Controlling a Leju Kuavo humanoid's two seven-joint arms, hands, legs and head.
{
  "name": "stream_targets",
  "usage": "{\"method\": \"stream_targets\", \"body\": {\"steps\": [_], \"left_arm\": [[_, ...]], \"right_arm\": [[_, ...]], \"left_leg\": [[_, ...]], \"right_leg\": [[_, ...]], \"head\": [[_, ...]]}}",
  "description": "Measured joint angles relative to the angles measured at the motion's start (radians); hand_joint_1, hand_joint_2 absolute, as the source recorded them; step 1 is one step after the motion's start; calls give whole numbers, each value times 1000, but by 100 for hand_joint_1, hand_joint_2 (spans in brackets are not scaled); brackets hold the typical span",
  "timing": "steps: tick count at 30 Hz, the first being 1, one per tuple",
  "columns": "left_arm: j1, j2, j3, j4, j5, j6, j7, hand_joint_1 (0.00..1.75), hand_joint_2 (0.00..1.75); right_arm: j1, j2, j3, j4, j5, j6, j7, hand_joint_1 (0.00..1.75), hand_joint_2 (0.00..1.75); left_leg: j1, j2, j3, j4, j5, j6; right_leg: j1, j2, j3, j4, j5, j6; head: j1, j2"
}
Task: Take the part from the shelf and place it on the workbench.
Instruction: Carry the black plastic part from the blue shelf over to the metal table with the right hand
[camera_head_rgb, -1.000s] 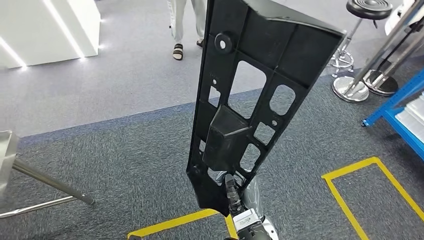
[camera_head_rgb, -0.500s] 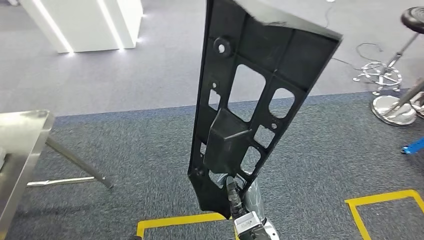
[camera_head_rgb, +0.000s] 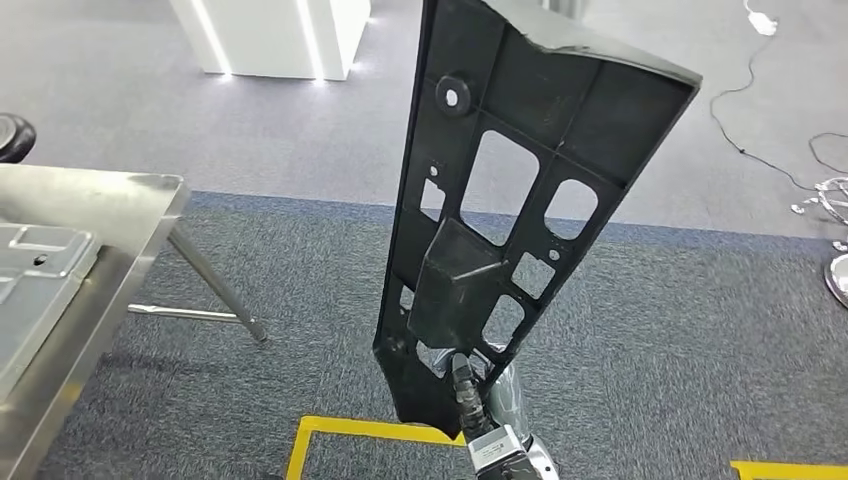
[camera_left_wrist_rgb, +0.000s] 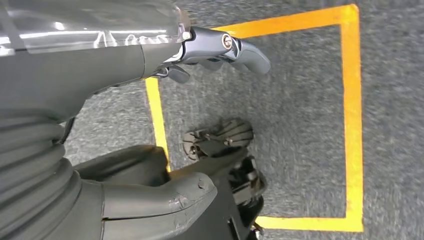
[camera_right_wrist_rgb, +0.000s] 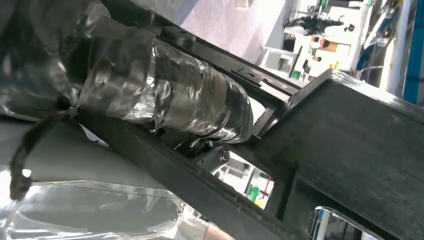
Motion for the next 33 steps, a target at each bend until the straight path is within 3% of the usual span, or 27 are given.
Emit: {"method": "stream_targets", "body": {"steps": [1, 3, 4, 5, 6, 7, 9, 11, 13, 14, 16, 18, 19, 20, 21, 23, 25, 26, 27, 29, 31, 33], "left_arm": [[-1, 0, 0, 0, 0, 1, 0, 0, 175], [-4, 0, 0, 0, 0, 2, 1, 0, 175], [-5, 0, 0, 0, 0, 3, 1, 0, 175], [-5, 0, 0, 0, 0, 3, 1, 0, 175], [-4, 0, 0, 0, 0, 3, 1, 0, 175], [-3, 0, 0, 0, 0, 3, 1, 0, 175], [-3, 0, 0, 0, 0, 3, 1, 0, 175], [-3, 0, 0, 0, 0, 3, 1, 0, 175], [-1, 1, 0, 0, -1, 3, 1, 0, 175], [0, 1, 0, 0, -2, 3, 1, 0, 175], [0, 1, 0, 0, -3, 3, 1, 0, 175], [-3, 1, 0, 0, -5, 3, 1, 0, 175], [-3, 1, 0, 0, -6, 2, 1, 0, 175], [-3, 1, 0, 0, -7, 1, 1, 0, 175], [-1, 1, -1, 0, -8, 0, 2, 0, 175], [1, 1, -1, 0, -9, 0, 2, 0, 175], [-2, 2, -1, 0, -9, 0, 2, 0, 175], [-4, 3, -1, 0, -10, 0, 2, 0, 175], [-4, 3, -1, 0, -10, 0, 2, 0, 175], [-2, 3, -1, 0, -10, 0, 2, 0, 175], [-1, 3, -1, 0, -11, 0, 2, 0, 175], [-2, 2, -1, 0, -11, 0, 2, 0, 175]], "right_arm": [[0, 0, 0, -1, 0, 0, 0, 175, 0], [1, 0, -1, -2, 0, -1, -1, 175, 0], [2, -1, -1, -2, 0, -1, -1, 175, 0], [2, -1, -2, -2, 0, -1, -1, 175, 0], [2, -1, -2, -2, 0, -1, -1, 175, 0], [2, -1, -2, -2, 0, -1, -1, 175, 0], [3, -1, -2, -2, 0, -1, -1, 175, 0], [4, -1, -3, -2, 0, -1, -1, 175, 0], [5, -1, -3, -2, 0, -1, -1, 175, 0], [5, 0, -3, -2, 0, -1, -1, 175, 0], [5, 1, -3, -4, 0, -1, -1, 175, 0], [5, 1, -3, -4, 0, -2, -1, 175, 0], [6, 1, -4, -4, 0, -2, -2, 175, 0], [6, 1, -5, -4, 0, -2, -2, 175, 0], [7, 1, -6, -5, 0, -3, -2, 175, 0], [8, 1, -7, -6, 1, -3, -1, 175, 0], [9, 2, -8, -10, 1, -4, -1, 175, 0], [9, 2, -9, -12, 1, -5, -2, 175, 0], [11, 2, -10, -14, 2, -6, -2, 175, 0], [12, 3, -12, -19, 3, -8, -3, 175, 0], [13, 4, -14, -24, 4, -10, -6, 175, 0], [16, 5, -17, -27, 4, -13, -7, 175, 0]], "left_leg": [[5, -11, 6, -8, 5, 3], [9, -34, 7, -12, 9, 6], [9, -46, 7, -11, 9, 7], [10, -60, 7, -10, 9, 6], [12, -74, 7, -7, 7, 4], [14, -89, 8, -2, 5, 1], [18, -116, 3, 14, -4, -11], [19, -136, -8, 28, -9, -24], [23, -151, -17, 30, -8, -36], [25, -150, -20, 33, -11, -40], [25, -114, -42, 80, -43, -49], [24, -65, -101, 203, -106, -54], [25, -53, -134, 269, -133, -56], [25, -48, -155, 311, -144, -56], [25, -46, -157, 317, -136, -55], [23, -31, -102, 214, -76, -47], [12, 19, -31, 80, -28, -31], [6, 36, -13, 43, -20, -24], [0, 43, -10, 30, -21, -20], [1, 17, -7, 21, -15, -14], [8, -7, 4, 6, -4, -4], [11, -30, 8, 0, 2, 4]], "right_leg": [[-2, 28, -14, 35, -23, 4], [-6, 79, -74, 159, -86, 9], [-8, 86, -106, 219, -108, 12], [-10, 89, -126, 253, -110, 15], [-13, 90, -129, 248, -92, 18], [-17, 93, -112, 204, -55, 21], [-28, 128, -57, 73, 16, 28], [-32, 158, -33, 8, 39, 26], [-27, 149, -36, 8, 38, 13], [-25, 140, -34, 5, 39, 6], [-25, 116, -28, -2, 40, -9], [-20, 89, -25, -4, 38, -18], [-17, 74, -25, -4, 37, -20], [-14, 61, -25, -4, 36, -22], [-13, 48, -25, -4, 36, -22], [-11, 26, -22, -5, 34, -21], [-8, 7, -17, -5, 30, -16], [-7, -2, -15, -5, 29, -11], [-7, -11, -13, -6, 28, -7], [-8, -27, -5, -8, 24, 5], [-10, 3, -10, 22, -3, 14], [-11, 62, -59, 131, -64, 18]], "head": [[0, 0], [1, 0], [1, 0], [1, 0], [1, 0], [1, 0], [1, 0], [1, 0], [0, 0], [0, 0], [0, 0], [0, 0], [0, 0], [0, 0], [0, 0], [0, 0], [0, 0], [0, 0], [0, 0], [0, 0], [0, 0], [0, 0]]}}
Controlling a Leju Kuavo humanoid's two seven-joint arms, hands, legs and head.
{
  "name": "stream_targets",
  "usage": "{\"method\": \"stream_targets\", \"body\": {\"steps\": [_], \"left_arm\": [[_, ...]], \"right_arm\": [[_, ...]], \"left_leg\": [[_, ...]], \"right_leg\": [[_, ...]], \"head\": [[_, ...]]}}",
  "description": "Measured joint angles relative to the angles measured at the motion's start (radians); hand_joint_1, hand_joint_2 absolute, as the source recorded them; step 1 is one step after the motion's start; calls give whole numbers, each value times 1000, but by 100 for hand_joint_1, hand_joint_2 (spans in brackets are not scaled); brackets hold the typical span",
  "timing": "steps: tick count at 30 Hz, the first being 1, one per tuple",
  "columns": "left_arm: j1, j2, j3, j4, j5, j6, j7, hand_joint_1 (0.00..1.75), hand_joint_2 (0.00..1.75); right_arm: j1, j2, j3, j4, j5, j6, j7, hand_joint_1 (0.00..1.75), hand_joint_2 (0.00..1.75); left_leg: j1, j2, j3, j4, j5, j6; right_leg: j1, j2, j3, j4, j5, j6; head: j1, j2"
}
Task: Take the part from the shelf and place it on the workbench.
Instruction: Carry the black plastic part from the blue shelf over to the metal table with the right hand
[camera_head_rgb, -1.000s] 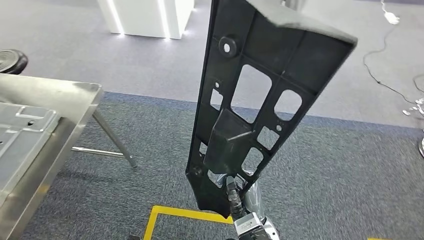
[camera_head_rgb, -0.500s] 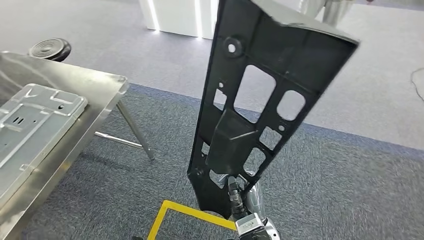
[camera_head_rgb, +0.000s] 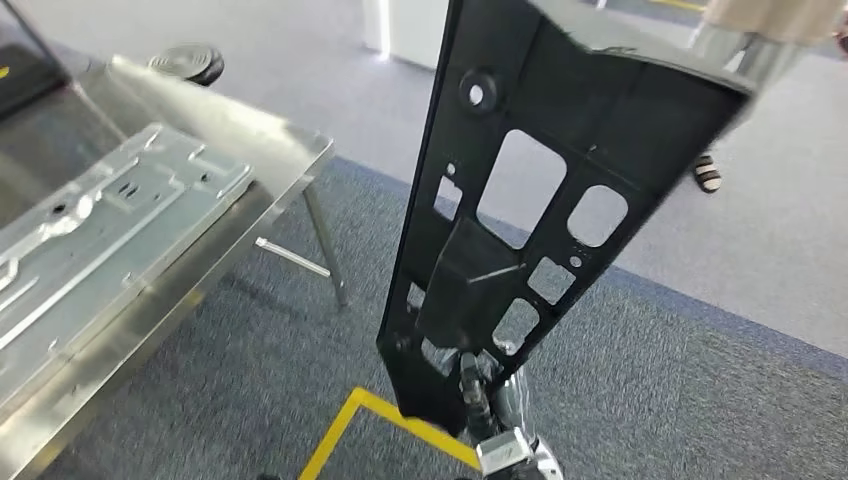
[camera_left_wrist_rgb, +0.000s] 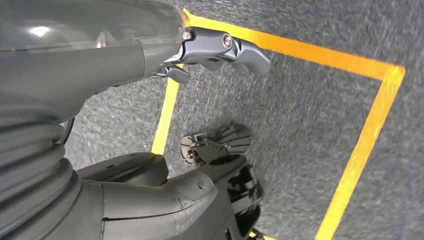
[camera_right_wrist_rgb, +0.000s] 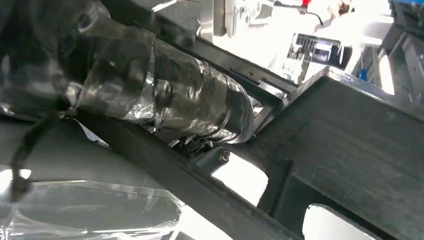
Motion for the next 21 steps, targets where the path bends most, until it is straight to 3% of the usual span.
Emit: {"method": "stream_targets", "body": {"steps": [2, 3, 4, 5, 7, 9, 11, 12, 14, 15, 17, 18, 19, 21], "left_arm": [[0, 0, 0, 0, 0, 0, 0, 0, 175], [1, 0, 0, 0, -1, 0, 0, 0, 175], [2, 0, 0, 0, -1, 0, 0, 0, 175], [2, 0, 0, 0, -1, 0, 0, 0, 175], [1, 0, 0, 0, -2, 0, 0, 0, 175], [1, 0, 0, 0, -2, 0, 0, 0, 175], [3, 0, 0, 0, 0, 0, -1, 0, 175], [4, 1, 0, 0, 1, 0, -1, 0, 175], [3, 1, 0, 0, 3, 0, -3, 0, 175], [1, 1, 0, 0, 3, 0, -3, 0, 175], [-1, 1, 0, 0, 4, 0, -4, 0, 175], [0, 1, 0, 0, 4, 0, -4, 0, 175], [1, 1, 0, 0, 4, 0, -4, 0, 175], [2, 1, 0, 0, 4, 1, -4, 0, 175]], "right_arm": [[5, 0, -3, 0, 0, -2, 0, 175, 0], [6, 0, -4, 0, 0, -3, 0, 175, 0], [7, 0, -5, 0, 0, -3, 0, 175, 0], [7, 0, -6, 0, 0, -3, 0, 175, 0], [8, 0, -7, -1, 0, -4, 0, 175, 0], [10, 0, -8, -4, 2, -5, -1, 175, 0], [12, 2, -8, -9, 3, -6, -3, 175, 0], [12, 3, -8, -12, 4, -7, -3, 175, 0], [13, 5, -9, -19, 8, -8, -6, 175, 0], [13, 6, -10, -21, 10, -9, -7, 175, 0], [15, 6, -12, -24, 13, -10, -8, 175, 0], [16, 6, -13, -24, 14, -11, -8, 175, 0], [17, 6, -13, -25, 15, -12, -9, 175, 0], [18, 7, -14, -27, 16, -13, -9, 175, 0]], "left_leg": [[-1, -27, -1, 2, 1, 2], [-1, -41, -1, 3, 1, 2], [-1, -56, -1, 5, 0, 1], [-1, -71, 0, 8, -2, 0], [-1, -98, -3, 18, -7, -7], [-1, -117, -11, 24, -10, -16], [2, -130, -17, 24, -11, -28], [2, -121, -19, 30, -17, -33], [2, -76, -48, 94, -59, -44], [4, -47, -79, 156, -92, -49], [9, -21, -143, 283, -144, -57], [11, -17, -158, 310, -146, -60], [13, -14, -153, 298, -128, -61], [12, 11, -88, 172, -60, -57]], "right_leg": [[0, 24, -63, 118, -43, 0], [0, 27, -76, 136, -37, 0], [0, 29, -71, 114, -10, -1], [0, 35, -48, 55, 32, -3], [-2, 72, 8, -79, 96, -6], [-2, 91, 29, -134, 111, -9], [0, 73, 31, -138, 113, -16], [-1, 64, 34, -143, 114, -22], [-4, 40, 41, -153, 116, -34], [-3, 27, 42, -154, 115, -38], [0, 0, 42, -154, 112, -42], [0, -13, 43, -154, 111, -41], [0, -24, 44, -153, 109, -40], [1, -47, 50, -152, 103, -35]], "head": [[0, 0], [0, 0], [0, 0], [0, 0], [0, 0], [0, 0], [0, 0], [0, 0], [0, 0], [0, 0], [0, 0], [0, 0], [0, 0], [0, 0]]}}
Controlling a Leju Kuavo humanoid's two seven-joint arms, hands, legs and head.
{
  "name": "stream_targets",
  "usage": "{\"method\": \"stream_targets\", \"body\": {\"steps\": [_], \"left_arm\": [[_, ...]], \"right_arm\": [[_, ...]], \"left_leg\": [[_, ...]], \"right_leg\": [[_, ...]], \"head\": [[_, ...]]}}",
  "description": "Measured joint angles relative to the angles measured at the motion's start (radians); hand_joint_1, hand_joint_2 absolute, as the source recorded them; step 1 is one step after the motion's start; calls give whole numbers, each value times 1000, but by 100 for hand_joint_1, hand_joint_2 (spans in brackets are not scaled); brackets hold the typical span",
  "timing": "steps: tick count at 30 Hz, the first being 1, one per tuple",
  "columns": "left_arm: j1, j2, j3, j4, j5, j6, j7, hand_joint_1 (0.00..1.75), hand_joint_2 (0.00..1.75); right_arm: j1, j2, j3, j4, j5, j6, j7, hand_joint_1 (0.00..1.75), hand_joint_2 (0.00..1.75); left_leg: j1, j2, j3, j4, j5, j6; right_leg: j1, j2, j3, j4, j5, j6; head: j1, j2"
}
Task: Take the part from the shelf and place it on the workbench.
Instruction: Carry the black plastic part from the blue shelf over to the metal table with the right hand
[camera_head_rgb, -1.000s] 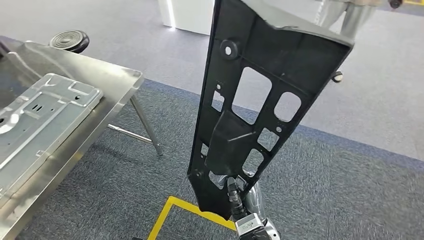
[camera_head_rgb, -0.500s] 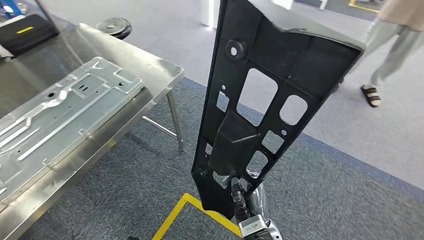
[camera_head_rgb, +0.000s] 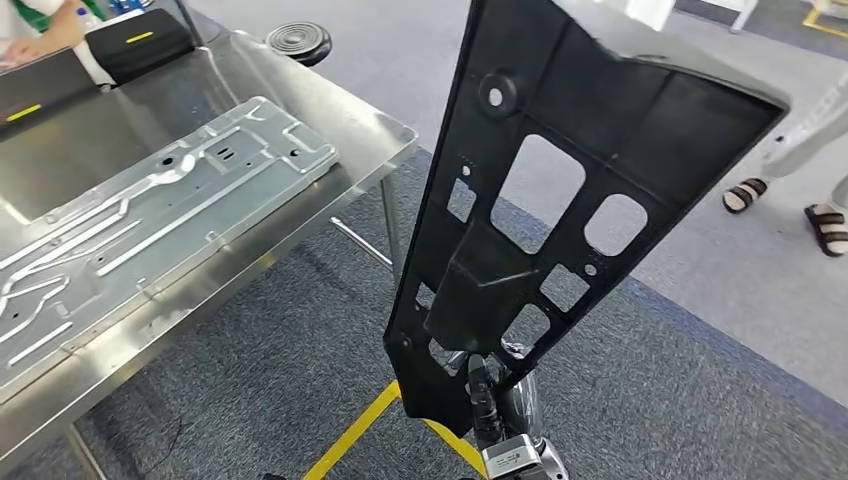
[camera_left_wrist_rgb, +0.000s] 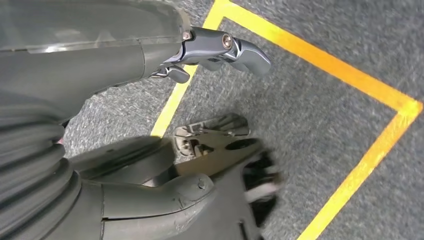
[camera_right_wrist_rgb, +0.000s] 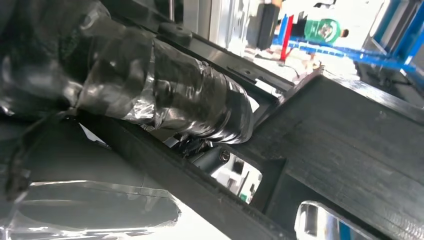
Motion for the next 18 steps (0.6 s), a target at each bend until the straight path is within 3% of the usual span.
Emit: {"method": "stream_targets", "body": {"steps": [2, 3, 5, 6, 8, 10, 11, 12, 13, 14, 16, 18], "left_arm": [[-3, 0, 0, 0, 0, 2, -1, 0, 175], [-4, 1, 0, 0, 0, 3, -2, 0, 175], [-4, 1, 0, 0, 0, 4, -3, 0, 175], [-2, 1, 0, 0, 0, 4, -3, 0, 175], [-2, 0, 0, 0, 0, 5, -3, 0, 175], [-4, -1, 0, 0, 0, 6, -4, 0, 175], [-5, -1, 0, 0, -1, 6, -4, 0, 175], [-5, -1, 0, 0, -1, 8, -4, 0, 175], [-4, -1, 0, 0, -2, 9, -4, 0, 175], [-4, -1, 0, 0, -2, 9, -4, 0, 175], [-4, -2, 0, 0, -2, 10, -4, 0, 175], [-5, -3, 0, 0, -4, 13, -5, 0, 175]], "right_arm": [[1, 1, -1, -4, 0, -1, 0, 175, 0], [1, 1, -2, -6, 0, -2, 0, 175, 0], [1, 2, -3, -9, 1, -5, -1, 175, 0], [1, 2, -3, -11, 1, -6, 0, 175, 0], [2, 3, -4, -17, 1, -6, -1, 175, 0], [5, 3, -7, -19, 2, -7, -2, 175, 0], [7, 3, -8, -19, 2, -7, -2, 175, 0], [9, 3, -9, -19, 2, -7, -1, 175, 0], [10, 3, -10, -19, 2, -7, -1, 175, 0], [11, 3, -11, -19, 3, -7, -1, 175, 0], [12, 3, -12, -20, 4, -8, -1, 175, 0], [14, 3, -12, -23, 9, -10, -1, 175, 0]], "left_leg": [[-9, 35, 61, -119, 43, 13], [-13, 44, 72, -143, 48, 19], [-17, 26, 70, -151, 48, 31], [-15, 15, 73, -156, 51, 36], [-10, -6, 82, -167, 59, 50], [-8, -28, 84, -168, 64, 58], [-9, -41, 83, -167, 64, 60], [-10, -55, 83, -166, 64, 61], [-11, -70, 83, -164, 63, 60], [-11, -85, 84, -161, 61, 59], [-12, -114, 84, -154, 57, 54], [-13, -137, 79, -148, 53, 46]], "right_leg": [[4, -20, 7, 1, -6, 9], [5, -28, 9, 1, -8, 15], [5, -45, 16, -1, -10, 26], [4, -43, 19, 1, -15, 32], [1, -1, 5, 51, -52, 40], [-1, 54, -56, 177, -117, 42], [-1, 66, -90, 241, -140, 42], [-1, 71, -115, 280, -144, 42], [0, 73, -122, 280, -126, 41], [-1, 77, -111, 241, -91, 39], [-2, 112, -56, 103, -14, 33], [-1, 142, -23, 19, 16, 29]], "head": [[0, 0], [0, 0], [0, 0], [0, 0], [1, 0], [1, 0], [1, 0], [1, 0], [1, 0], [1, 0], [1, 0], [1, 0]]}}
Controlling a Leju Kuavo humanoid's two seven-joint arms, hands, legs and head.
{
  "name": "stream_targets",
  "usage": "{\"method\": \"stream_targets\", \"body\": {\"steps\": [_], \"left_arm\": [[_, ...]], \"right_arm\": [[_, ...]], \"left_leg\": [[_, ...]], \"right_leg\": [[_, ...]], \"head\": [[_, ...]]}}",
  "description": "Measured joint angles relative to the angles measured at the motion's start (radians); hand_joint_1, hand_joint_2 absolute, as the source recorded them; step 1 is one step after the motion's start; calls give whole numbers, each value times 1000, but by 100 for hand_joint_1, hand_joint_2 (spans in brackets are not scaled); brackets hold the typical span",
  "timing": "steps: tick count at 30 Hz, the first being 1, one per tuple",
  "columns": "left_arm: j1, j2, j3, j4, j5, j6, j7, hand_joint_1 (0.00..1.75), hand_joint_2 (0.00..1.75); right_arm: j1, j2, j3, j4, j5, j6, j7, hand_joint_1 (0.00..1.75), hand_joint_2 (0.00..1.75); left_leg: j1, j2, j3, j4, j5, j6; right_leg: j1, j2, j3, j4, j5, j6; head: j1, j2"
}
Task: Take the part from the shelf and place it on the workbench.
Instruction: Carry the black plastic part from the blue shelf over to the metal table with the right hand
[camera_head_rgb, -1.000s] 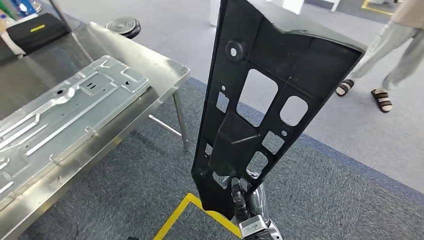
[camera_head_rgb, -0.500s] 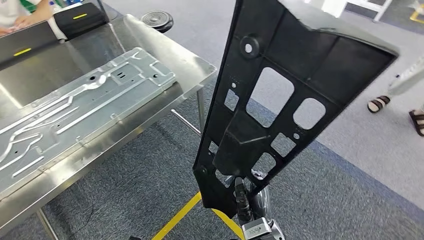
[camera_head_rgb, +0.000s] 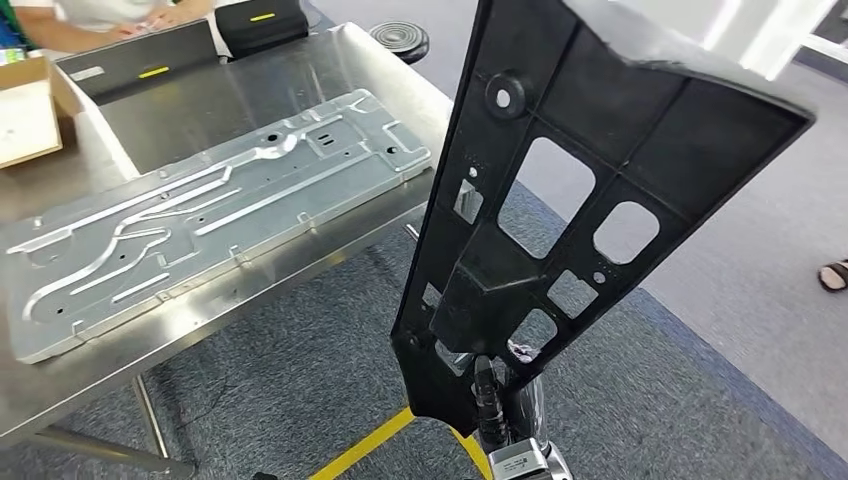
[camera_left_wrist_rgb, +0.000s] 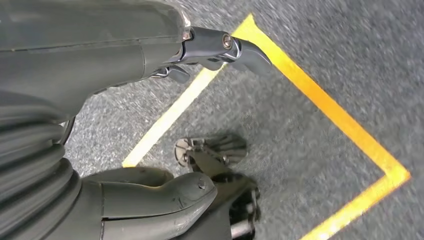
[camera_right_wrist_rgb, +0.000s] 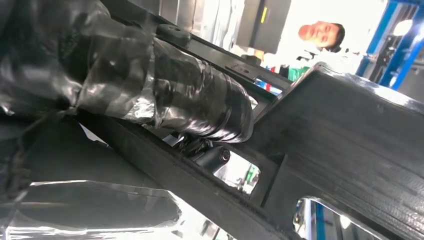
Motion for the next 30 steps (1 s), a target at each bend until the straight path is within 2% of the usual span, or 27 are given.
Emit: {"method": "stream_targets", "body": {"steps": [1, 2, 3, 4, 5, 7, 8, 9, 10, 11, 12, 14, 15, 16, 18, 19, 21, 22, 23, 24, 25, 26, 27, 28, 29, 30], "left_arm": [[1, 0, 0, 0, -1, 2, -1, 0, 175], [2, 0, 0, 0, -1, 3, -2, 0, 175], [3, 0, 0, 0, 0, 4, -5, 0, 175], [5, 0, 0, 0, 1, 5, -8, 0, 175], [4, 0, 0, 0, 3, 5, -11, 0, 175], [0, 0, 0, 0, 10, 4, -19, 0, 175], [-2, 0, 0, 0, 15, 1, -24, 0, 175], [-3, 0, 1, 0, 22, -1, -32, 0, 175], [-2, 0, 2, 0, 29, -3, -40, 0, 175], [-2, 0, 3, 0, 36, -5, -47, 0, 175], [-2, 1, 3, 0, 41, -8, -54, 0, 175], [-6, 2, 5, 0, 51, -19, -64, 0, 175], [-8, 2, 6, 0, 54, -26, -67, 0, 175], [-9, 2, 7, 0, 58, -31, -69, 0, 175], [-8, 3, 11, 0, 63, -37, -70, 0, 175], [-6, 2, 12, 0, 64, -37, -71, 0, 175], [-7, 2, 15, 0, 64, -38, -70, 0, 175], [-8, 2, 16, 0, 64, -39, -70, 0, 175], [-10, 2, 17, 0, 64, -41, -70, 0, 175], [-10, 2, 18, 0, 63, -39, -70, 0, 175], [-10, 2, 19, 0, 62, -32, -69, 0, 175], [-9, 2, 19, 0, 62, -23, -69, 0, 175], [-9, 1, 20, 0, 63, -14, -69, 0, 175], [-9, 0, 20, 0, 63, -8, -70, 0, 175], [-11, -1, 21, 0, 64, -6, -73, 0, 175], [-12, -2, 22, 0, 63, -6, -78, 0, 175]], "right_arm": [[1, 0, 0, -1, 3, -1, 0, 175, 0], [2, 0, 0, -2, 6, -2, 0, 175, 0], [3, 1, -1, -2, 8, -2, 0, 175, 0], [3, 2, -1, -2, 10, -2, 0, 175, 0], [3, 3, -1, -3, 11, -2, 0, 175, 0], [5, 4, -2, -6, 12, -3, 0, 175, 0], [6, 4, -3, -7, 13, -4, 0, 175, 0], [7, 4, -3, -7, 14, -6, 1, 175, 0], [7, 4, -4, -7, 15, -8, 1, 175, 0], [8, 4, -4, -7, 18, -11, 1, 175, 0], [8, 4, -4, -7, 20, -14, 2, 175, 0], [8, 4, -4, -9, 24, -18, 3, 175, 0], [8, 4, -5, -9, 25, -19, 4, 175, 0], [8, 4, -5, -10, 26, -19, 4, 175, 0], [7, 4, -5, -10, 27, -19, 5, 175, 0], [7, 5, -5, -11, 27, -20, 6, 175, 0], [7, 5, -6, -13, 27, -20, 6, 175, 0], [7, 5, -7, -14, 27, -20, 6, 175, 0], [9, 5, -8, -14, 27, -20, 6, 175, 0], [10, 5, -10, -14, 27, -21, 6, 175, 0], [12, 5, -11, -14, 27, -21, 6, 175, 0], [13, 5, -11, -15, 27, -23, 6, 175, 0], [15, 5, -12, -16, 28, -24, 7, 175, 0], [16, 5, -13, -18, 29, -26, 8, 175, 0], [18, 5, -13, -20, 29, -28, 8, 175, 0], [20, 5, -14, -22, 30, -30, 9, 175, 0]], "left_leg": [[1, -9, -4, 0, -1, -6], [2, -18, -7, -1, 0, -11], [3, -17, -9, 1, -2, -16], [3, 0, -14, 11, -11, -21], [2, 26, -26, 40, -30, -26], [5, 87, -82, 156, -96, -36], [9, 100, -116, 222, -126, -41], [13, 106, -140, 270, -141, -46], [16, 110, -146, 283, -136, -50], [19, 115, -132, 255, -113, -52], [20, 126, -99, 193, -78, -53], [17, 168, -27, 54, -23, -46], [14, 181, -6, 13, -10, -40], [10, 185, -1, -3, -9, -34], [9, 161, -1, -7, -6, -21], [11, 150, 2, -13, -2, -14], [16, 128, 10, -22, 5, -1], [15, 117, 10, -22, 6, 2], [14, 105, 9, -22, 7, 5], [13, 91, 9, -21, 7, 7], [11, 77, 10, -19, 6, 8], [10, 61, 11, -18, 5, 8], [10, 45, 13, -16, 3, 7], [10, 31, 14, -13, 1, 5], [9, 16, 13, -9, -2, 1], [9, 3, 9, -6, -4, -3]], "right_leg": [[1, 2, 2, -7, -3, -1], [1, -9, 4, -10, -1, -4], [0, -20, 6, -14, 1, -9], [-2, -31, 10, -19, 2, -16], [-5, -45, 12, -24, 3, -22], [-5, -74, 15, -27, 2, -31], [-4, -89, 14, -27, 0, -32], [-4, -103, 15, -27, -1, -31], [-5, -117, 15, -26, -3, -30], [-5, -129, 18, -26, -5, -27], [-6, -141, 21, -26, -8, -23], [-4, -163, 30, -25, -14, -13], [-2, -172, 34, -25, -17, -7], [0, -181, 37, -25, -19, -1], [-1, -196, 44, -28, -22, 12], [-3, -185, 46, -23, -29, 18], [-7, -132, 24, 38, -72, 25], [-7, -101, -4, 98, -105, 26], [-7, -82, -39, 167, -136, 26], [-6, -74, -71, 223, -154, 26], [-6, -71, -89, 250, -151, 25], [-6, -69, -90, 239, -128, 24], [-6, -63, -72, 191, -89, 21], [-7, -44, -46, 122, -48, 17], [-8, -21, -20, 56, -20, 13], [-9, -2, -2, 10, -4, 10]], "head": [[0, 0], [0, 0], [0, 0], [0, 0], [0, 0], [-1, 0], [-1, 0], [-1, 0], [-1, 0], [-1, 0], [-1, 0], [-1, 0], [-1, 0], [-1, 0], [-1, 0], [0, 0], [0, 0], [0, 0], [0, 0], [0, 0], [-1, 0], [0, 0], [-1, 0], [0, 0], [0, 0], [-1, 0]]}}
